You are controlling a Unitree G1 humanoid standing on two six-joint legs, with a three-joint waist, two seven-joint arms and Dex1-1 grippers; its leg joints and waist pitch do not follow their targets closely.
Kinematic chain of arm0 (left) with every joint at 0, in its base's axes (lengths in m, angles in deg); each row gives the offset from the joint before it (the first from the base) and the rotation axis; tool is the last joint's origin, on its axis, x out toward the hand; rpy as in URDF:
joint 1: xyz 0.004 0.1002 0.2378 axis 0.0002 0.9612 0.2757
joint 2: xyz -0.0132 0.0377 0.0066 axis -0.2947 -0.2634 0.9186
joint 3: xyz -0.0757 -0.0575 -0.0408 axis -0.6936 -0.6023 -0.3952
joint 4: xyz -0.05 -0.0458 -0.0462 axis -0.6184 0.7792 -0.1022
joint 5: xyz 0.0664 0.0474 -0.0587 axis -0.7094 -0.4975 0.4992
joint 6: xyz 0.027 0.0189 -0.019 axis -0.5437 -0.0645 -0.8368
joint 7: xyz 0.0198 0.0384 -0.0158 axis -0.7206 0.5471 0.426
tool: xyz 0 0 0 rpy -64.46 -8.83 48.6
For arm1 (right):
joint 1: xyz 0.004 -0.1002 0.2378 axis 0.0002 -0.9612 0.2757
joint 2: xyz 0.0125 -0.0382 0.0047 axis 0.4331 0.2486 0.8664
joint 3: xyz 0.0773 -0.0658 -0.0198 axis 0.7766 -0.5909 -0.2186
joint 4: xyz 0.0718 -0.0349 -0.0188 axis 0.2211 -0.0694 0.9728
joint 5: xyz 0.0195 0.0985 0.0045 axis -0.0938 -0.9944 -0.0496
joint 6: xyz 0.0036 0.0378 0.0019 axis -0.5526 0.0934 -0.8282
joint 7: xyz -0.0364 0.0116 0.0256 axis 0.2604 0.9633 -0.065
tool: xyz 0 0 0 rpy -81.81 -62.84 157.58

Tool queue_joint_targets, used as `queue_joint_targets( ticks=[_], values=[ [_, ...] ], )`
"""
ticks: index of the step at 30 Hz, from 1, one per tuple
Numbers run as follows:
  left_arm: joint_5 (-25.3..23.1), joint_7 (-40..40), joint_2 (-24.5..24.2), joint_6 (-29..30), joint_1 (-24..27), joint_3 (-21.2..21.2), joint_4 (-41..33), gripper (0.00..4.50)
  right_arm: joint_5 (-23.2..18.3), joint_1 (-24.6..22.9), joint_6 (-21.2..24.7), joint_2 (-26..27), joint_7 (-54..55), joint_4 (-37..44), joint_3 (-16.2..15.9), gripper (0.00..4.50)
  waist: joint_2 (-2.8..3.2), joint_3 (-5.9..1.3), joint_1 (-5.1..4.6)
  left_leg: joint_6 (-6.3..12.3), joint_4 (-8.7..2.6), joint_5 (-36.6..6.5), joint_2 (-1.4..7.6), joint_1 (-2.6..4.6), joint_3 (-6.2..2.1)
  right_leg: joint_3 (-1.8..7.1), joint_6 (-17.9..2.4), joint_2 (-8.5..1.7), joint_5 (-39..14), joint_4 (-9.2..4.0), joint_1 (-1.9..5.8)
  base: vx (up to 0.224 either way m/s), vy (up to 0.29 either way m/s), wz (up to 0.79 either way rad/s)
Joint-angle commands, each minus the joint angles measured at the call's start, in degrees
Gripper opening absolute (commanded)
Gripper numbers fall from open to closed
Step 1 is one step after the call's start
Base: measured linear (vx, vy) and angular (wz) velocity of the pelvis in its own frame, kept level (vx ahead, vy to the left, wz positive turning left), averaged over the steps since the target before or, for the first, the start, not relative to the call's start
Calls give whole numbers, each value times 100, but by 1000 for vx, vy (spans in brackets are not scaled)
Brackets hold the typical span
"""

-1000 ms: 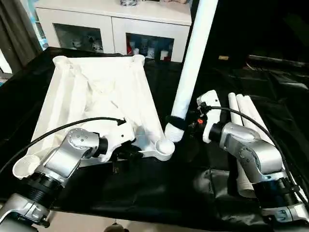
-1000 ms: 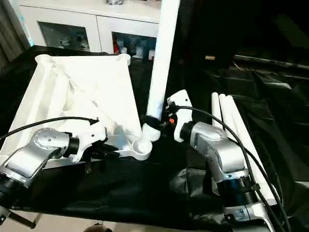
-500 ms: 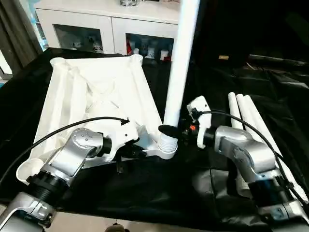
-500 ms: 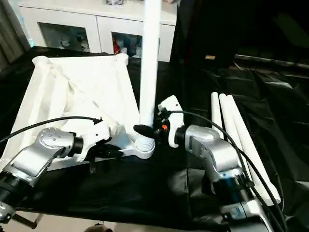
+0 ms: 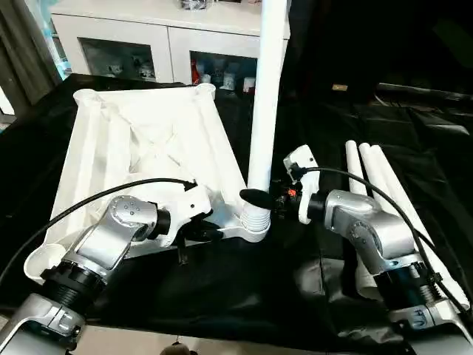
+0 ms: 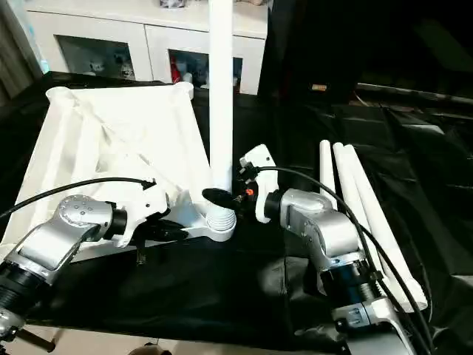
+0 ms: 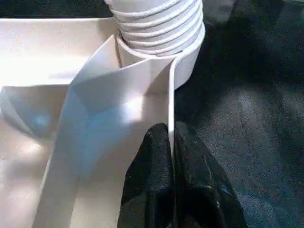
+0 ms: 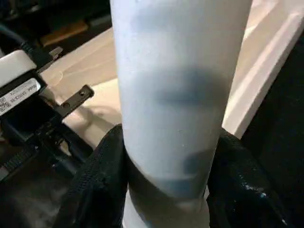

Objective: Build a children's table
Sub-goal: Insert table leg to table base

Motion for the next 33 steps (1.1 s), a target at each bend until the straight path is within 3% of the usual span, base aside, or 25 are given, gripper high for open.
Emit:
queue_joint_targets(
  ticks=[1, 3, 4, 6, 7, 10, 11, 17, 20, 23, 26, 28, 32, 33],
  values=[
    [89, 100, 114, -138, -141, -191, -19, 0, 56, -204, -28, -4, 83, -225, 16, 188, 73, -371, 8, -242, -450, -1285, 382, 117, -159, 310, -1231, -570, -781, -491, 180, 0, 0, 0],
    [95, 112, 126, -132, -157, -207, -8, 0, 62, -290, -74, 17, 88, -239, 44, 188, 82, -374, 10, -240, -454, -1296, 384, 119, -162, 312, -1206, -572, -865, -498, 175, 0, 0, 0],
    [99, 135, 143, -129, -184, -236, 25, 0, 69, -359, -133, 41, 83, -246, 70, 188, 126, -374, 18, -250, -455, -1315, 383, 120, -169, 312, -1207, -574, -873, -495, 171, 0, 0, 0],
    [75, 150, 143, -153, -208, -241, 58, 0, 57, -426, -169, 69, 102, -252, 116, 188, 107, -378, 22, -245, -464, -1359, 389, 119, -172, 310, -1209, -570, -848, -499, 170, 0, 0, 0],
    [53, 167, 144, -176, -235, -250, 97, 0, 28, -486, -219, 113, 135, -270, 183, 188, 154, -377, 23, -250, -467, -1380, 384, 119, -177, 308, -1218, -565, -836, -497, 165, 0, 0, 0],
    [30, 183, 161, -208, -265, -281, 164, 0, -4, -596, -372, 182, 194, -304, 262, 188, 134, -373, 26, -246, -470, -1475, 383, 121, -174, 315, -1208, -579, -952, -522, 166, 0, 0, 0],
    [8, 216, 170, -241, -282, -306, 211, 0, -39, -701, -468, 244, 226, -317, 311, 188, 158, -376, 30, -247, -468, -1479, 381, 116, -181, 312, -1210, -583, -971, -520, 166, 0, 0, 0],
    [-18, 243, 177, -304, -307, -320, 311, 0, 22, -924, -630, 296, 212, -321, 277, 188, 159, -364, 33, -225, -486, -1585, 388, 120, -184, 315, -1152, -581, -1185, -551, 148, 0, 0, 0],
    [-24, 219, 172, -307, -313, -315, 316, 0, 148, -1028, -670, 258, 174, -227, 128, 188, 166, -368, 37, -219, -495, -1580, 394, 114, -189, 315, -1116, -577, -1240, -551, 146, 0, 0, 0],
    [-47, 211, 161, -317, -310, -305, 292, 0, 461, -1019, -793, 105, 73, -54, -277, 188, 151, -365, 38, -215, -502, -1585, 395, 116, -186, 317, -1078, -577, -1277, -557, 137, 0, 0, 0],
    [-43, 198, 154, -311, -298, -304, 256, 0, 557, -966, -828, 73, 45, -41, -397, 188, 159, -349, 32, -225, -509, -1677, 391, 117, -192, 324, -1035, -585, -1505, -578, 127, 0, 0, 0],
    [-41, 186, 147, -311, -289, -303, 237, 0, 594, -913, -824, 73, 36, -62, -435, 188, 120, -344, 27, -212, -511, -1709, 392, 116, -191, 329, -1002, -594, -1668, -597, 124, 0, 0, 0],
    [-38, 156, 121, -313, -248, -299, 178, 0, 657, -776, -781, 58, -77, -139, -555, 188, 140, -339, 19, -225, -520, -1768, 399, 121, -202, 331, -969, -594, -1770, -601, 106, 0, 0, 0],
    [-37, 146, 122, -322, -232, -289, 158, 0, 672, -743, -758, 37, -113, -193, -585, 188, 75, -335, 5, -206, -523, -1747, 399, 111, -194, 330, -965, -587, -1769, -607, 111, 0, 0, 0]
  ],
)
